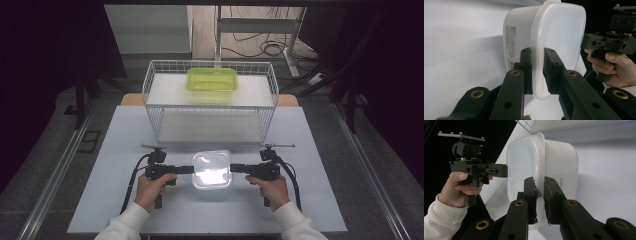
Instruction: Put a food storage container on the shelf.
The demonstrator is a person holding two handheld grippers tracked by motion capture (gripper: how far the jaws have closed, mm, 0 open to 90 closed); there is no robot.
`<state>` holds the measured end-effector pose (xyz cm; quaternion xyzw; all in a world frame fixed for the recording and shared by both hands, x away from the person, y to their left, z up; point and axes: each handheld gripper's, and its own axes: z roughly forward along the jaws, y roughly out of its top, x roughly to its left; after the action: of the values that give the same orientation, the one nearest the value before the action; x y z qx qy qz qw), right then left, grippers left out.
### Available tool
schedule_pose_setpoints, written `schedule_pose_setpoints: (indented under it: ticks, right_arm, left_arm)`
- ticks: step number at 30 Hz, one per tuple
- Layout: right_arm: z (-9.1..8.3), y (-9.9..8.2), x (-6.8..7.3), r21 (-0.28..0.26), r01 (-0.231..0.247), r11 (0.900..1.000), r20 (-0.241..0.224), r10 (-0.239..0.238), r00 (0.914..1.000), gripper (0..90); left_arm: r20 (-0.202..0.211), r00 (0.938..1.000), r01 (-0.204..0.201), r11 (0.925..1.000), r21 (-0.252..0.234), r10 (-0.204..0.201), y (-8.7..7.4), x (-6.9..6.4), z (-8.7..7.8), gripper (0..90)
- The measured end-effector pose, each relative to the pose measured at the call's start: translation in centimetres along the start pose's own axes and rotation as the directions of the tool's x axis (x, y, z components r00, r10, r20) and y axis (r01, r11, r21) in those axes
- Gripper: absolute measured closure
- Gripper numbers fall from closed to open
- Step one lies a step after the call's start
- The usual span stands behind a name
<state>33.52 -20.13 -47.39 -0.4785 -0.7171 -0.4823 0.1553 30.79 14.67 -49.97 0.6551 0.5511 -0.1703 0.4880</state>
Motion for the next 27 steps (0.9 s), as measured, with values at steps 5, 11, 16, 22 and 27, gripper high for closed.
schedule_pose_setpoints:
  ticks: [5, 11, 16, 22, 27]
  right_arm:
    - [-0.4, 0.2, 0.4, -0.013, 0.027, 0.9996, -0.001, -0.027, 0.9996, 80.6]
    - [-0.6, 0.3, 0.6, -0.014, 0.038, 0.9992, -0.011, -0.038, 0.9992, 80.6]
    - [-0.7, 0.5, 0.7, -0.017, 0.060, 0.9981, -0.011, -0.060, 0.9981, 80.5]
    - [-0.8, 0.6, 0.9, -0.009, 0.085, 0.9964, -0.016, -0.085, 0.9962, 80.3]
    - [-0.9, 0.7, 0.9, -0.006, 0.092, 0.9958, -0.020, -0.092, 0.9956, 80.3]
  left_arm:
    - [0.002, 0.9998, -0.018, 0.9998, -0.005, 0.018, 0.1, -0.4, -0.3, 77.9]
    - [-0.001, 0.9992, -0.039, 0.9991, -0.014, 0.039, 0.2, -0.9, -0.6, 77.9]
    - [-0.007, 0.9984, -0.056, 0.9983, -0.019, 0.055, 0.3, -1.2, -0.6, 77.9]
    - [-0.012, 0.9971, -0.076, 0.9968, -0.025, 0.076, 0.4, -1.5, -0.9, 77.8]
    - [-0.012, 0.9963, -0.085, 0.9959, -0.031, 0.085, 0.5, -1.7, -1.0, 77.9]
